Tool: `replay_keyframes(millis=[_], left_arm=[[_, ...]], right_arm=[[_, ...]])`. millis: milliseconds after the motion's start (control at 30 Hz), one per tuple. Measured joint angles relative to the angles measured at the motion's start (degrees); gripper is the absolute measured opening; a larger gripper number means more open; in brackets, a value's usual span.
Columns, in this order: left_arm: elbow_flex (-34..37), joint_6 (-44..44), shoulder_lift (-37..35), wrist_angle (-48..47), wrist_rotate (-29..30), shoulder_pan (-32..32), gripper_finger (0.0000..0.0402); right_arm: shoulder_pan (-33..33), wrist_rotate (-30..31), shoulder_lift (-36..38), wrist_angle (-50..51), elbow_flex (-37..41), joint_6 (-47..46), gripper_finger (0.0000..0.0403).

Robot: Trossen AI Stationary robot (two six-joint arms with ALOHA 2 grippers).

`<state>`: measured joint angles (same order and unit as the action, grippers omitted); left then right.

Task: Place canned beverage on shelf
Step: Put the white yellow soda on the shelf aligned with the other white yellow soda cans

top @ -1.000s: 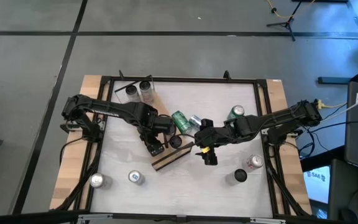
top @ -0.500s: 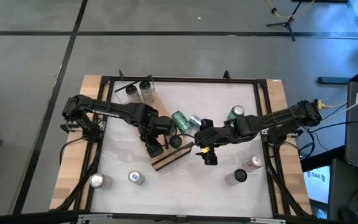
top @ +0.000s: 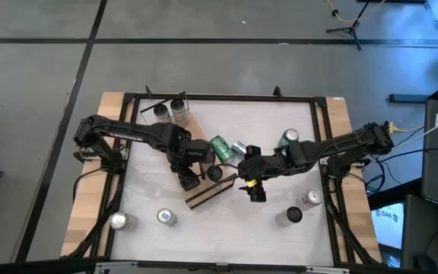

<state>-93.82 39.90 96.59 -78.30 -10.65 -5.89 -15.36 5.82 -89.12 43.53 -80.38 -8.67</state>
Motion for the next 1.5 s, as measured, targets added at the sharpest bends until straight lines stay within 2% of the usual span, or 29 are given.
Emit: replay_keyframes(millis=[500,733,833,1000,1200,1300,1500], left_arm=[[0.0,-2.0,-7.8,-0.4,0.9,0.0,0.035],[-0.1,-9.2,-12.0,-4.4,6.2,-1.2,0.035],[0.5,-10.3,-13.9,-7.5,10.4,-3.2,0.035],[9.0,-6.2,-20.5,-4.1,15.8,-6.8,0.035],[25.6,0.5,-28.7,10.9,19.1,-7.8,0.035],[32.3,1.2,-30.0,17.9,19.5,-7.8,0.035],[40.0,3.4,-30.1,20.8,20.1,-7.7,0.035]], right_arm=[[0.0,0.0,0.0,0.0,0.0,0.0,0.0331],[0.0,0.0,0.0,0.0,0.0,0.0,0.0331],[0.0,0.0,0.0,0.0,0.0,0.0,0.0331],[0.0,-0.4,0.0,0.0,0.0,0.0,0.0331],[0.0,-0.3,0.0,-0.1,0.0,0.0,0.0331],[0.0,-0.3,0.0,-0.2,0.0,0.0,0.0331],[0.0,-0.3,0.0,-0.2,0.0,0.0,0.0331]])
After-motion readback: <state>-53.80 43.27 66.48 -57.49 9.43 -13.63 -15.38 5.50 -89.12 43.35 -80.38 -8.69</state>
